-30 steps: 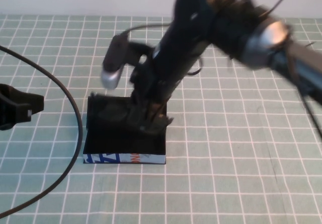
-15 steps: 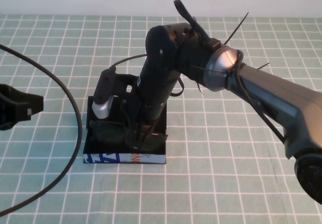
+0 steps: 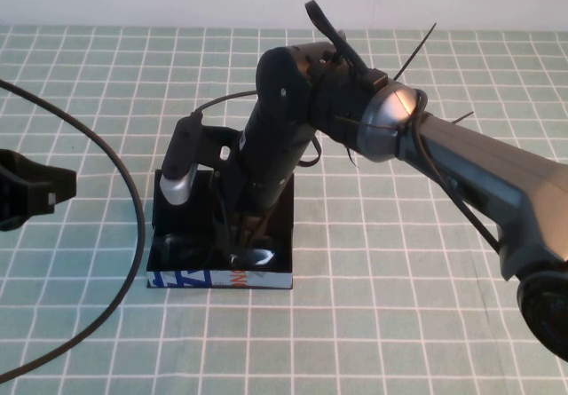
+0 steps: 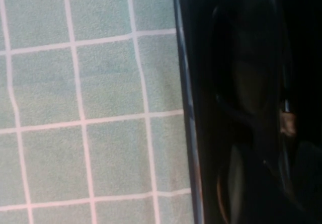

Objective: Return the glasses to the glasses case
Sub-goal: Place the glasses in the glasses case

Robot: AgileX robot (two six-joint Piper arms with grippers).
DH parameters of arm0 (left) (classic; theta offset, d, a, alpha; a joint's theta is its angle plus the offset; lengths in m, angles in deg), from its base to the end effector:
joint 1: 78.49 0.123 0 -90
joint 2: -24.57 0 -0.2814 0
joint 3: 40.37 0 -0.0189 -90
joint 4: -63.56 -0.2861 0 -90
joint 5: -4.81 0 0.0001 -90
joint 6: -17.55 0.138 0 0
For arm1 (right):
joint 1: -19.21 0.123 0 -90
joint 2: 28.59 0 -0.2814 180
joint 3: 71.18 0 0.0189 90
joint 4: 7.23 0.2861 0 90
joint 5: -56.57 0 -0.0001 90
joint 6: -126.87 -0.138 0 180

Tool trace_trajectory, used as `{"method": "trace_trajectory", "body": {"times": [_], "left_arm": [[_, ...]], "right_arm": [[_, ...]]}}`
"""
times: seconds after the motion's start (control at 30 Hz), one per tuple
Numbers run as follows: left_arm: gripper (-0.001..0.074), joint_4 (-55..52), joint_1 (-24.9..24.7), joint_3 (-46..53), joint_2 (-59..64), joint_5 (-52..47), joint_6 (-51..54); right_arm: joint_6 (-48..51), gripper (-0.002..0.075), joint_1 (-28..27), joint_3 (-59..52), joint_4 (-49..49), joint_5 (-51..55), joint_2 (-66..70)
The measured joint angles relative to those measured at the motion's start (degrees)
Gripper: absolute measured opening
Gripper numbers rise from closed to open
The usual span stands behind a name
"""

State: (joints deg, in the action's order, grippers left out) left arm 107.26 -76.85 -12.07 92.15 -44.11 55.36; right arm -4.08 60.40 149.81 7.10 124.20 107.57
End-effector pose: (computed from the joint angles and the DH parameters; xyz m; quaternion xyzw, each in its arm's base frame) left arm 0.2636 -0.0644 0.2885 0.1337 0.8870 -0.2266 0.3794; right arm 0.3785 0.3733 0.1831 -0.6742 0.7133 0.1107 0.1563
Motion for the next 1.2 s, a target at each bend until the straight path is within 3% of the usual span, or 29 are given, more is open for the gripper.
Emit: {"method": "trace_trajectory", "body": {"times": [0.27,0.5,0.63,0.77,0.93,1.2], "left_arm": [[0.0002,-0.3,0.0,0.0,0.0,-0.2,0.0],[0.0002,-3.6,-3.2,0.0,0.2,-0.3,3.4],[0.0002,-5.3,-4.5,2.6,0.5,4.8,2.1],[0.0001,-5.4,-4.5,9.0,0.5,14.0,-1.8],[0.0002,-5.2,-4.5,14.1,0.6,21.5,-6.5],[0.0002,-5.2,-4.5,14.3,0.4,25.7,-7.6]], "right_arm": [[0.0,0.0184,0.0,0.1,-0.1,-1.0,0.0],[-4.8,0.0012,-0.7,1.9,0.4,-4.4,-1.6],[-8.5,-0.0007,-3.4,3.6,5.3,-5.5,-3.4],[-5.7,-0.0011,-5.1,3.7,13.1,-4.9,-4.0],[-4.6,-0.0011,-2.3,3.5,15.6,-6.9,-2.0],[-4.5,-0.0011,2.5,3.3,16.2,-12.5,3.7]]}}
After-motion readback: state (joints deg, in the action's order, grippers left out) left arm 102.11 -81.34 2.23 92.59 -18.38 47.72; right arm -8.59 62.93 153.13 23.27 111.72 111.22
